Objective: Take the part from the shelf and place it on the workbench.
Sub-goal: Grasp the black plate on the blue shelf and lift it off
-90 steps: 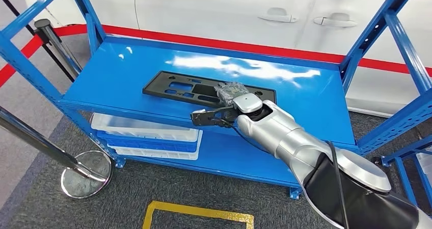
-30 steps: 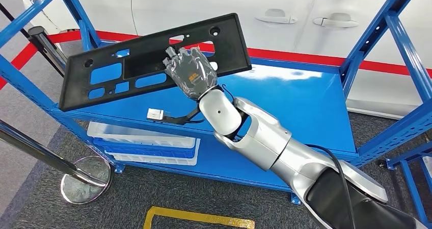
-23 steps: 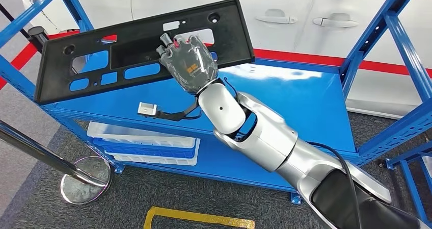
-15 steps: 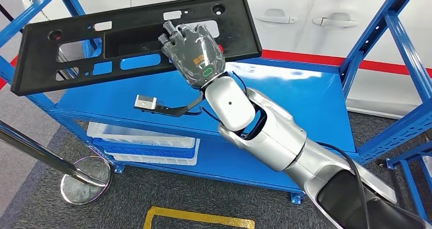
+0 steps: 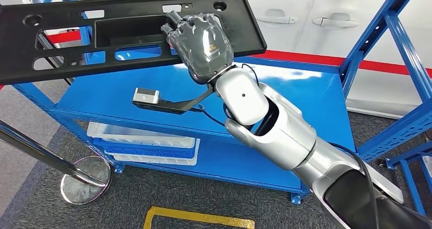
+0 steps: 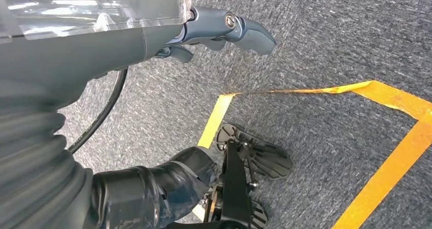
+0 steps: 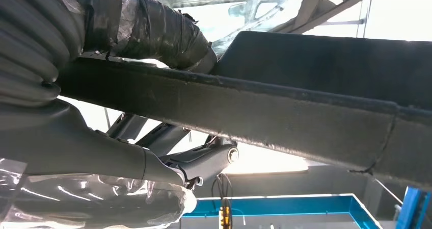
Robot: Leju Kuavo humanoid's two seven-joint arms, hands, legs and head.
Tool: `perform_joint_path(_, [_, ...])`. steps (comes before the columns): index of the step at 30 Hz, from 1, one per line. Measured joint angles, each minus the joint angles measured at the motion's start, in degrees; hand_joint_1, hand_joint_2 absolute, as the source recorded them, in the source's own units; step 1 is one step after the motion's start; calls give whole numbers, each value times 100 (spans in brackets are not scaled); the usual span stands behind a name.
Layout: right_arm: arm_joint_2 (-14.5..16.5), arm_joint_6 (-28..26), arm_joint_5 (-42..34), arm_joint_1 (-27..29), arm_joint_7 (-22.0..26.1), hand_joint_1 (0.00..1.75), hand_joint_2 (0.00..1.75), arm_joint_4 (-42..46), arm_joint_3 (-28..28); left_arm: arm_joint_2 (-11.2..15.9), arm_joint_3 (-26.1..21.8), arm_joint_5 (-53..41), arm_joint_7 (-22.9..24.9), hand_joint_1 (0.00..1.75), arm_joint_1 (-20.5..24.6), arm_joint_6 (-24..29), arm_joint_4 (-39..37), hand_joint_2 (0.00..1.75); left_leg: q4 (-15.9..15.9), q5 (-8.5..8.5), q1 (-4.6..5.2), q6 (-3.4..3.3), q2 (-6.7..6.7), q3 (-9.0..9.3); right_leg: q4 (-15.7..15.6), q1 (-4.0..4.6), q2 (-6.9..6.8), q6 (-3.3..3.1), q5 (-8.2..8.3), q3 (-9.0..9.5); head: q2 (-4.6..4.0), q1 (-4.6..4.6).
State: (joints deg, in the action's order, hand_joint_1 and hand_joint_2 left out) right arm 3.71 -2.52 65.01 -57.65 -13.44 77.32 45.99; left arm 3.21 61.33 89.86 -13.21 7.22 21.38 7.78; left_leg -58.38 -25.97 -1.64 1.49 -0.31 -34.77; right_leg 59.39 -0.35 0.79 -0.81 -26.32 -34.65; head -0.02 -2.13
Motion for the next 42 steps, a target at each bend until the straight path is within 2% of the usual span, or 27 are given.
perform_joint_path(22, [-150,260,-390,-129,-30,175,175,147,49,0,0,15,-23,0,1,4,0,175,-15,-10,21,-19,-1,-5,-4,-24,-1,5,1,2,0,-1])
perform_joint_path(27, [-159,257,-365,-137,-54,175,175,147,73,1,0,15,16,0,1,31,0,175,-54,-35,43,-71,-1,-23,-5,-47,-1,51,-3,3,0,-1])
perform_joint_path(29, [-159,258,-358,-153,-54,175,175,147,83,2,0,15,26,0,1,33,0,175,-73,-35,58,-106,-2,-34,-13,-63,-1,84,8,6,0,-2])
perform_joint_path(31, [-160,260,-355,-180,-54,175,175,147,90,2,0,15,42,0,5,37,0,175,-21,14,50,-168,7,-15,-28,-70,-1,131,14,15,0,-2])
perform_joint_path(33, [-163,275,-352,-218,-52,175,175,144,93,1,0,15,51,0,12,41,0,175,100,92,22,-243,30,35,159,-62,-15,168,-155,-57,0,19])
perform_joint_path(36, [-176,312,-351,-251,-50,175,175,123,107,0,0,15,51,0,19,42,0,175,148,133,17,-288,47,50,1118,-76,-29,204,-664,-470,0,51])
perform_joint_path(37, [-186,320,-351,-248,-50,175,175,110,114,0,0,15,51,0,19,42,0,175,136,131,15,-287,46,44,1361,-89,-30,220,-721,-575,0,52])
perform_joint_path(38, [-195,326,-351,-245,-50,175,175,97,121,0,0,15,51,0,19,42,0,175,121,127,11,-282,44,37,1422,-107,-32,238,-672,-598,0,52])
perform_joint_path(39, [-201,328,-351,-245,-50,175,175,87,125,0,0,15,51,0,18,42,0,175,99,119,1,-269,39,30,1270,-128,-36,256,-524,-515,0,52])
perform_joint_path(40, [-204,328,-351,-248,-50,175,175,80,126,0,0,15,50,0,16,42,0,175,68,105,-11,-248,32,24,941,-153,-42,276,-323,-340,0,53])
perform_joint_path(42, [-203,319,-351,-265,-48,175,175,75,129,6,0,14,43,0,18,42,-1,175,0,81,-23,-175,15,-15,316,-164,-35,286,-104,-8,1,54])
